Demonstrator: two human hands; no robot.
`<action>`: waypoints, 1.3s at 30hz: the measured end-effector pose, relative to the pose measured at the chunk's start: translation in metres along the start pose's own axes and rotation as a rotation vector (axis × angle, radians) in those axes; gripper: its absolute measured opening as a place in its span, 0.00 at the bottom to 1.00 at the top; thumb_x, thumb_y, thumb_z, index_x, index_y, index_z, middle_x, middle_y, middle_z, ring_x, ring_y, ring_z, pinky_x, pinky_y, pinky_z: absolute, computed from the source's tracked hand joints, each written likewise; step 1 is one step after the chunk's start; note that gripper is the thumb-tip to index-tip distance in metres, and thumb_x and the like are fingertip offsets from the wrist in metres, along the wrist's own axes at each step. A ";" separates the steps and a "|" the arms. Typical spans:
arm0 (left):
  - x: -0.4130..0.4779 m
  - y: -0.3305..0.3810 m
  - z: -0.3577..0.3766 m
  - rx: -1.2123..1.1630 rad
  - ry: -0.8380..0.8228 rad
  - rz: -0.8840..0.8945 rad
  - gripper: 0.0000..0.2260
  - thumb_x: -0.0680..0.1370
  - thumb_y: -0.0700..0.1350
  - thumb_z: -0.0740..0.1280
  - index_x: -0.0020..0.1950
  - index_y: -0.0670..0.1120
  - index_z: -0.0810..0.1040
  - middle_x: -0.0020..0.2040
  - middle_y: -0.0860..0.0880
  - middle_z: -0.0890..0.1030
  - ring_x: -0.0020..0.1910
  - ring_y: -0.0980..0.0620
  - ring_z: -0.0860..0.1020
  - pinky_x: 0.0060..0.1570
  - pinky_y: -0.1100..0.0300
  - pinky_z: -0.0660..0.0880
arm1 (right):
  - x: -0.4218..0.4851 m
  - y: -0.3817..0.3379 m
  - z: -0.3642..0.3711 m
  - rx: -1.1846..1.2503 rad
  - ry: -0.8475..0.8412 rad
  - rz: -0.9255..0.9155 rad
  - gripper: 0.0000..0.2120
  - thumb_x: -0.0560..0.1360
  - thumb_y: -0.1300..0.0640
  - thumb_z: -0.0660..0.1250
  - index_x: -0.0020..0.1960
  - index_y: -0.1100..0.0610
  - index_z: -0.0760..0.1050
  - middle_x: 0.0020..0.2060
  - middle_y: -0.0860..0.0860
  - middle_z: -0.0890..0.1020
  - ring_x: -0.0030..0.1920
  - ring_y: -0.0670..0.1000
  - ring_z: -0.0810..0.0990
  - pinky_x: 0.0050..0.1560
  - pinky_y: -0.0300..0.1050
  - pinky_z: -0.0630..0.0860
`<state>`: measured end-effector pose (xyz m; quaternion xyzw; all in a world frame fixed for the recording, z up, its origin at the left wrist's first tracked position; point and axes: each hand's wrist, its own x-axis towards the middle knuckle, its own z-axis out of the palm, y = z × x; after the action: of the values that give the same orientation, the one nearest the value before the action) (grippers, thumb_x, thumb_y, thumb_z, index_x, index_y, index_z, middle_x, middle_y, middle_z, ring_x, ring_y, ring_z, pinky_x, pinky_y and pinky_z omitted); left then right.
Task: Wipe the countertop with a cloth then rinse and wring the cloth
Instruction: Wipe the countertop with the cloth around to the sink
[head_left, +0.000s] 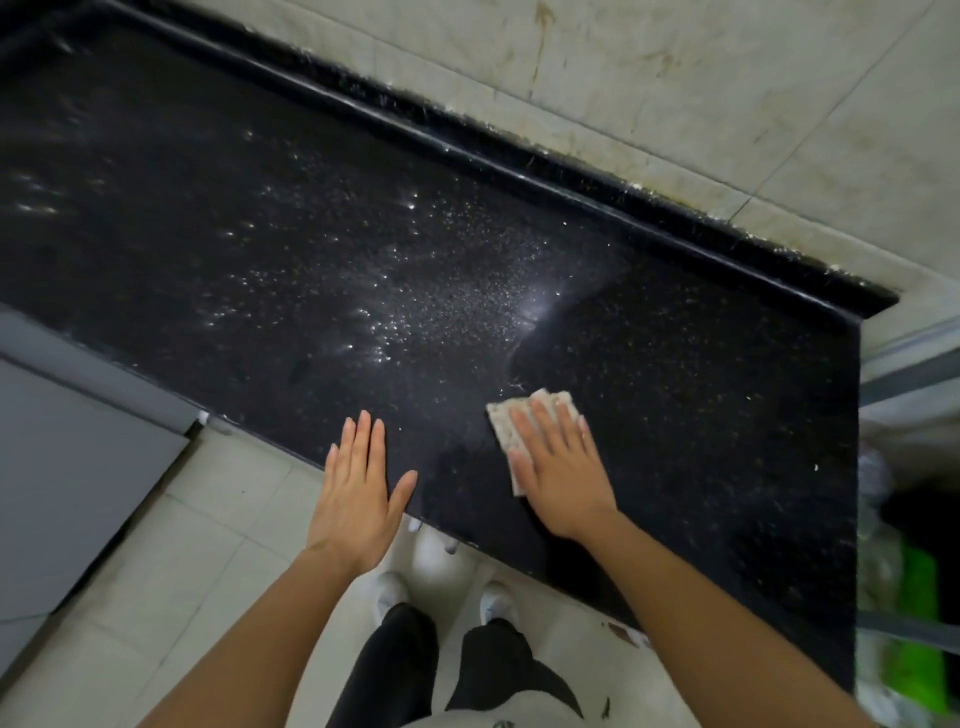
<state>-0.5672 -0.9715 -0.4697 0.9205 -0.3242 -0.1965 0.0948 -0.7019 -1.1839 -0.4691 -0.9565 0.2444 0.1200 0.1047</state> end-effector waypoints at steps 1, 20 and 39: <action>0.001 -0.001 0.000 -0.011 -0.004 0.001 0.32 0.78 0.62 0.41 0.74 0.47 0.33 0.74 0.50 0.32 0.73 0.52 0.29 0.71 0.55 0.32 | 0.013 0.004 -0.003 0.014 0.016 0.053 0.27 0.76 0.39 0.30 0.74 0.42 0.31 0.77 0.46 0.38 0.75 0.50 0.31 0.74 0.49 0.32; 0.005 -0.010 0.006 0.011 -0.002 0.067 0.38 0.75 0.67 0.35 0.76 0.43 0.36 0.76 0.48 0.33 0.72 0.52 0.29 0.71 0.53 0.33 | -0.019 -0.064 0.017 -0.037 0.004 -0.135 0.27 0.82 0.41 0.35 0.79 0.49 0.41 0.78 0.51 0.45 0.77 0.57 0.40 0.74 0.54 0.42; 0.005 -0.011 0.004 0.059 -0.012 0.084 0.36 0.75 0.64 0.37 0.76 0.43 0.34 0.76 0.43 0.34 0.72 0.48 0.29 0.71 0.52 0.32 | -0.065 -0.023 0.018 0.239 0.094 0.838 0.29 0.81 0.42 0.38 0.78 0.50 0.36 0.78 0.53 0.40 0.77 0.57 0.36 0.74 0.55 0.33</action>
<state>-0.5593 -0.9662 -0.4782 0.9073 -0.3687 -0.1883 0.0738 -0.7487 -1.1308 -0.4649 -0.7604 0.6280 0.0791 0.1458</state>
